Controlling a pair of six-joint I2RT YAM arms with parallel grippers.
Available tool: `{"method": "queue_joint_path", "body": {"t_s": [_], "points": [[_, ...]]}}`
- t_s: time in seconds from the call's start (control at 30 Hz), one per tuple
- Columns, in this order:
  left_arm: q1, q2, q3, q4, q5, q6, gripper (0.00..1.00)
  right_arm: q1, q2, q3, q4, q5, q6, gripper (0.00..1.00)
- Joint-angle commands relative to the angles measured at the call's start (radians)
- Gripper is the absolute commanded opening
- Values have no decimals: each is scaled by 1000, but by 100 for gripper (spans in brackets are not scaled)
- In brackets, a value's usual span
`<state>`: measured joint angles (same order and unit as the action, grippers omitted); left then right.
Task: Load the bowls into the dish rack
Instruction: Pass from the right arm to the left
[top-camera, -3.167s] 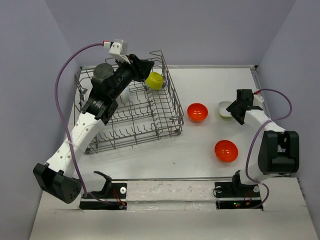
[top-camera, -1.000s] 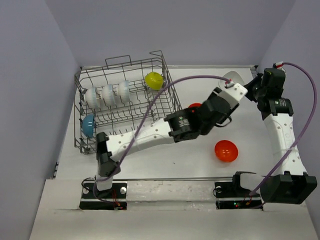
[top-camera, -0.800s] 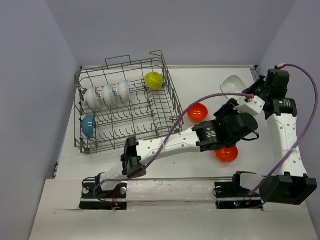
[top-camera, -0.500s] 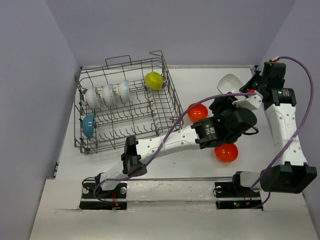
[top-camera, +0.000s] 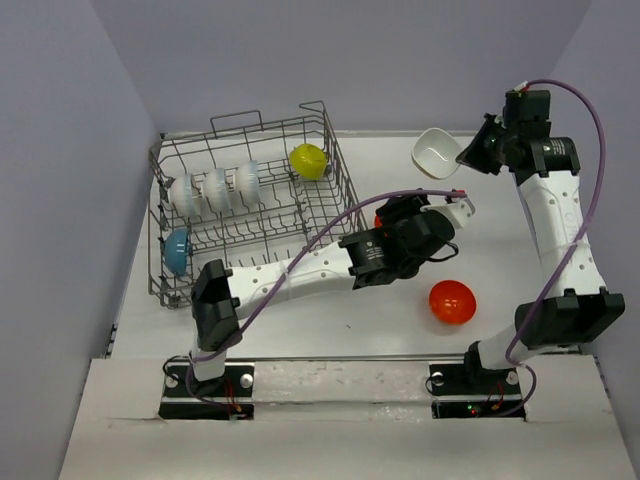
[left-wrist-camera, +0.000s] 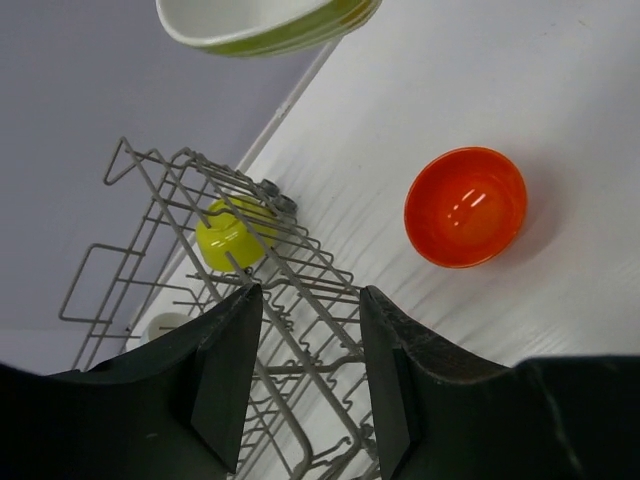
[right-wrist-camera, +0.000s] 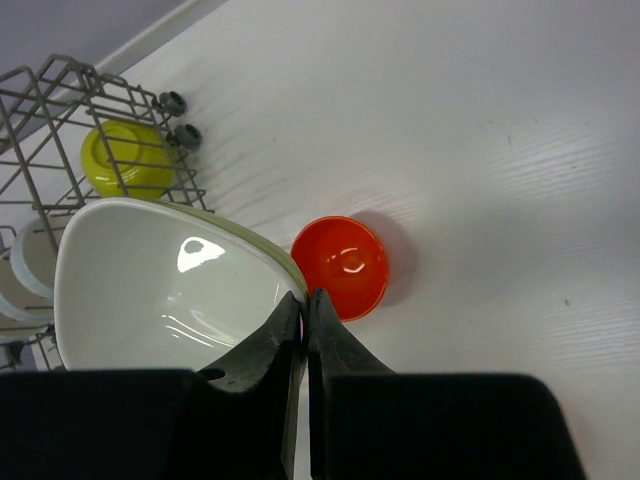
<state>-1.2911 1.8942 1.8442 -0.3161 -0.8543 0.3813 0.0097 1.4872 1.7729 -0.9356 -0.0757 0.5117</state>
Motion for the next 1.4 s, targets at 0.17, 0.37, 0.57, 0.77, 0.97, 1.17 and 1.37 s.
{"method": "queue_joint_path", "body": {"t_s": [0.17,0.37,0.57,0.77,0.97,1.17,1.37], "points": [[-20,-116,-100,233,-5,278,54,145,100,146,-100,31,-32,1],[-51,-159,-186,351,-8,393,53,165,120,166,-147,57,-50,1],[-51,-165,-194,354,-6,426,53,174,128,200,-216,24,-73,1],[-51,-144,-148,279,26,433,53,208,137,258,-262,5,-81,1],[-31,-110,-66,189,107,421,52,246,156,261,-273,11,-94,1],[-4,-93,-33,170,184,427,52,282,180,261,-276,36,-107,1],[35,-52,32,29,256,380,51,291,176,249,-279,36,-118,1]]}}
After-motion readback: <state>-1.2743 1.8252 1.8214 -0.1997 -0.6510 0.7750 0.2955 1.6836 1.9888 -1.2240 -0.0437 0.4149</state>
